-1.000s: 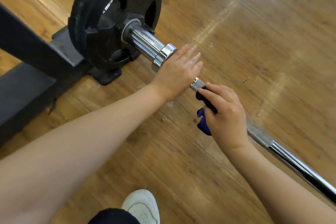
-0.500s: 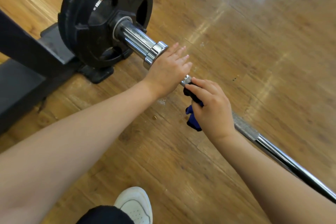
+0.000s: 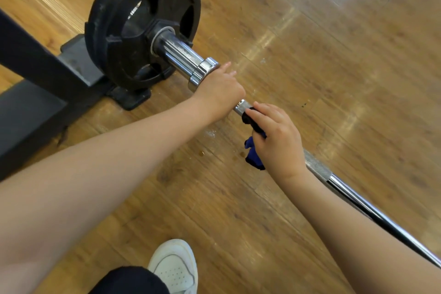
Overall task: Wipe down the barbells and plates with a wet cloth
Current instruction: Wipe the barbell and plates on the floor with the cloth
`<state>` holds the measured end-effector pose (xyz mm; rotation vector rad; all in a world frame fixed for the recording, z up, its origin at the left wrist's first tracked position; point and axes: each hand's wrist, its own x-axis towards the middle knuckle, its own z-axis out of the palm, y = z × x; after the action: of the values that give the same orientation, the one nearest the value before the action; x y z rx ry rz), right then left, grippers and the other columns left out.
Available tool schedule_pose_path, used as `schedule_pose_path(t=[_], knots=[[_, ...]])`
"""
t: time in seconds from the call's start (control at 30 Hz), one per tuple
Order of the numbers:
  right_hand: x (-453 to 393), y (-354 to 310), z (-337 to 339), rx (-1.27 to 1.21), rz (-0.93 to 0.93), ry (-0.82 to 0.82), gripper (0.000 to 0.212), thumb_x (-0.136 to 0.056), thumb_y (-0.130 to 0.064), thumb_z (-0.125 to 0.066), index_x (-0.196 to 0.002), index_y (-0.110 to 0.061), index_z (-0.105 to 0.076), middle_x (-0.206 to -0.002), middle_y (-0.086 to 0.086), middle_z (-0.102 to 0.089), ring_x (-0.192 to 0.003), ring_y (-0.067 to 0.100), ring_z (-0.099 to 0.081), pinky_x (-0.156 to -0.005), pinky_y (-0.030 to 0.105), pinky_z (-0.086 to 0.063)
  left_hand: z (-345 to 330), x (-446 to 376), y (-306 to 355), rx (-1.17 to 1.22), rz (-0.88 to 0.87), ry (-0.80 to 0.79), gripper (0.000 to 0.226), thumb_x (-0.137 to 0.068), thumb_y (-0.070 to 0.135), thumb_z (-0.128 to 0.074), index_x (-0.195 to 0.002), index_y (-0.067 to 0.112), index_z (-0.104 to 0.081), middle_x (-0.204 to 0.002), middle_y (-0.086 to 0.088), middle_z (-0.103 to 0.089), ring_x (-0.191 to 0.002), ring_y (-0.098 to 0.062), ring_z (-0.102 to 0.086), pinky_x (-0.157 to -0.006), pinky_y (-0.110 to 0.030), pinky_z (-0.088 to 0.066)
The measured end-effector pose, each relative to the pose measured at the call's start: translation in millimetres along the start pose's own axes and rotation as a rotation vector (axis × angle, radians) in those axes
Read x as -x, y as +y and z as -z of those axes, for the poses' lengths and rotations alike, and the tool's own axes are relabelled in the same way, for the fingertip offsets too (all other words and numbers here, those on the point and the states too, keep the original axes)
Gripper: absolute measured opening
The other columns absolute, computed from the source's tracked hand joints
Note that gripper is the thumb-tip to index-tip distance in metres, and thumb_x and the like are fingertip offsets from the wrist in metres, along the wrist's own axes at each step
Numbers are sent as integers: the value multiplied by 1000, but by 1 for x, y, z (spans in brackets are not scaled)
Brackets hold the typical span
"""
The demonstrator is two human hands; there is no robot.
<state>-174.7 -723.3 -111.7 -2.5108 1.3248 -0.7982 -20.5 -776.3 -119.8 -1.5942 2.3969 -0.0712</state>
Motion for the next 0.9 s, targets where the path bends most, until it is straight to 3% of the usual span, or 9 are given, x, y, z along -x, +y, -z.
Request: schedule_pose_path(t=[0.1,0.17,0.23,0.33,0.47,0.6,0.7,0.77,0.9], knots=[[-6,-7,-4,-19,2,7,29,-81,-8,-50,-99,-2,-72,-104,11,-69,-94,32,-65,-85,26,-44,6,-4,-5,-36,-33,-51,23,-89,2,-49,-106,12,-61,-113,-7,-65,-128,-25,-45,-117,-40,-15],[-4,-8,-7,-7,26,-22,29,-80,-2,-52,-100,-2,-72,-108,13,-68,-96,34,-64,-87,27,-45,2,-3,-6,-56,-38,-34,23,-90,1,-48,-109,8,-59,-118,-10,-63,-132,-26,-41,-117,-38,-13],[3,-4,-6,27,43,-36,32,-79,-3,-47,-99,0,-72,-109,16,-68,-96,36,-64,-88,31,-45,-4,3,-5,-82,-47,76,25,-89,0,-52,-112,3,-60,-123,-14,-61,-133,-30,-41,-116,-39,-17],[13,0,2,44,35,-8,36,-81,-8,-42,-96,1,-73,-106,17,-69,-96,37,-64,-88,38,-45,-14,15,-7,-149,-50,347,31,-75,7,-72,-106,3,-68,-113,-15,-68,-113,-31,-60,-103,-42,-41],[-1,-7,-1,30,-8,31,28,-71,6,-58,-95,1,-72,-101,16,-69,-94,37,-65,-84,38,-49,-21,18,-6,-202,-11,392,41,-84,15,-60,-124,3,-60,-125,-15,-61,-121,-30,-55,-106,-41,-37],[-5,-6,-5,9,37,9,31,-79,-1,-47,-97,0,-71,-100,15,-69,-90,35,-66,-79,35,-52,-9,16,-1,-202,-5,278,38,-83,11,-46,-116,10,-66,-123,-11,-63,-121,-26,-55,-107,-39,-35],[3,3,2,19,23,-37,45,-59,10,-54,-100,1,-71,-104,17,-68,-92,37,-65,-83,38,-48,-2,12,-1,-127,13,188,33,-88,1,-49,-118,4,-62,-135,-17,-53,-133,-30,-41,-114,-38,-22],[9,5,6,26,-15,-43,47,-56,11,-55,-99,1,-72,-104,17,-68,-92,37,-65,-83,38,-47,1,7,-1,-70,8,107,34,-92,-1,-45,-124,3,-57,-140,-17,-48,-138,-30,-33,-116,-37,-15],[-1,-4,6,-6,-45,36,32,-67,9,-57,-94,0,-72,-98,15,-70,-90,35,-66,-82,32,-45,7,3,-3,32,-8,6,26,-88,-3,-47,-106,7,-63,-119,-11,-63,-126,-26,-48,-116,-37,-21]])
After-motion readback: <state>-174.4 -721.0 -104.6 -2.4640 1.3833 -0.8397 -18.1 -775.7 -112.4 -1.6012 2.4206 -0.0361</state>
